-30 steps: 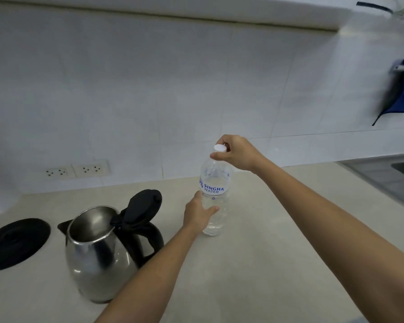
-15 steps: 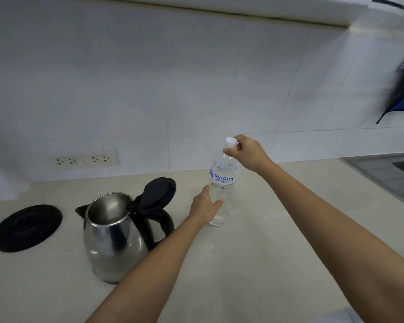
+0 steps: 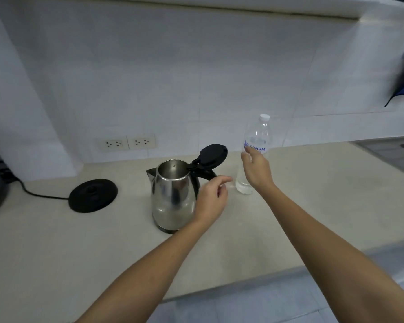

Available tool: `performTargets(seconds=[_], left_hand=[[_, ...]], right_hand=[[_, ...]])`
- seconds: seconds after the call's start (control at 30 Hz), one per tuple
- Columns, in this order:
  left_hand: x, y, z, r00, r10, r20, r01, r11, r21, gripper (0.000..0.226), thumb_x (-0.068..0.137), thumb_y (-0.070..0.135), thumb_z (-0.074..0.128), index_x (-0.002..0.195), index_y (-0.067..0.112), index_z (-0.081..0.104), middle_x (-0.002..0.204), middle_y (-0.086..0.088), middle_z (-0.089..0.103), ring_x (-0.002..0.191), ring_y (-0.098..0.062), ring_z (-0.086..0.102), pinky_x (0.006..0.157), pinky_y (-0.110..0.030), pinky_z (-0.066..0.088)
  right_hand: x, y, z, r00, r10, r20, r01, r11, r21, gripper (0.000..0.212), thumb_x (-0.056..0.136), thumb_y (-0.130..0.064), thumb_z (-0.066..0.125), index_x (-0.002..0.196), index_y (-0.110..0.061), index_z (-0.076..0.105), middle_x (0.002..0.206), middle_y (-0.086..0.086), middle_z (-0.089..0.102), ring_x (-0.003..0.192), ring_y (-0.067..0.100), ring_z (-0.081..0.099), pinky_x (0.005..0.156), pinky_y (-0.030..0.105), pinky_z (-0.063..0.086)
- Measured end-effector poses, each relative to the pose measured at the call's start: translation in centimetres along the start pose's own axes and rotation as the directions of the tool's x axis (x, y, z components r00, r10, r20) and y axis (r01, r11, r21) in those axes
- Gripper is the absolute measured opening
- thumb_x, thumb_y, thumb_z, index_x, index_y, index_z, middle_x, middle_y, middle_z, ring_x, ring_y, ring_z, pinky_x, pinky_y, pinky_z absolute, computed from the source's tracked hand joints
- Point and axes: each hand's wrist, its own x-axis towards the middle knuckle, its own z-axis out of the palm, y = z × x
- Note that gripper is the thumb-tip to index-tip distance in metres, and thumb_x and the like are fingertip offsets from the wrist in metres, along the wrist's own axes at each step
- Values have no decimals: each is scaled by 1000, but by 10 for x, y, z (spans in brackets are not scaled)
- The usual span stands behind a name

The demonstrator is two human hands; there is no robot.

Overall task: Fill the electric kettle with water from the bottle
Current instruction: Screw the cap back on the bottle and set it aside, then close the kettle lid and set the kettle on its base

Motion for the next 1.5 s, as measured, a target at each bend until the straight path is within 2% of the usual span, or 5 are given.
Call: performTargets(seconds=[0.2,0.3,0.77,1.1,1.5], left_hand=[[-24,-26,-70,880,136,-456,10,953,303,27,84,7,63,109,14,64,112,3,63,105,-12,51,89,-22,43],[-26,-46,-92,838,-69,-541,259,923,283,49,83,21,69,127,8,52,134,-9,50,124,-24,47,102,-34,39],[-12,-88,-106,892,-430,-142,451,868,207,103,74,51,73,152,33,9,155,-9,26,139,-29,36,108,-48,40],[-11,-92,-109,876,-476,-81,482,872,82,100,79,36,76,153,21,9,143,-1,49,129,-23,50,108,-41,41],[-14,-90,-108,886,-455,-91,464,872,156,102,81,36,74,153,23,4,145,-5,47,127,-26,51,105,-42,44]], right_hand=[[-42,-23,42,995,-82,63,63,964,256,35,103,-25,38,130,-15,58,107,-16,62,103,1,53,79,-7,33],[-45,-33,58,994,-85,73,60,952,302,31,100,-27,44,129,-22,54,106,-12,65,101,6,60,91,11,45],[-22,-76,117,795,-309,522,554,720,-418,51,96,-40,49,144,-26,39,157,-5,28,141,24,29,112,44,33],[1,-76,134,914,22,404,238,778,-581,70,84,-72,30,140,-30,37,126,7,61,117,34,55,100,50,37],[3,-72,151,935,-159,317,329,722,-609,42,96,-36,26,120,-10,48,105,15,64,90,35,60,76,40,44]])
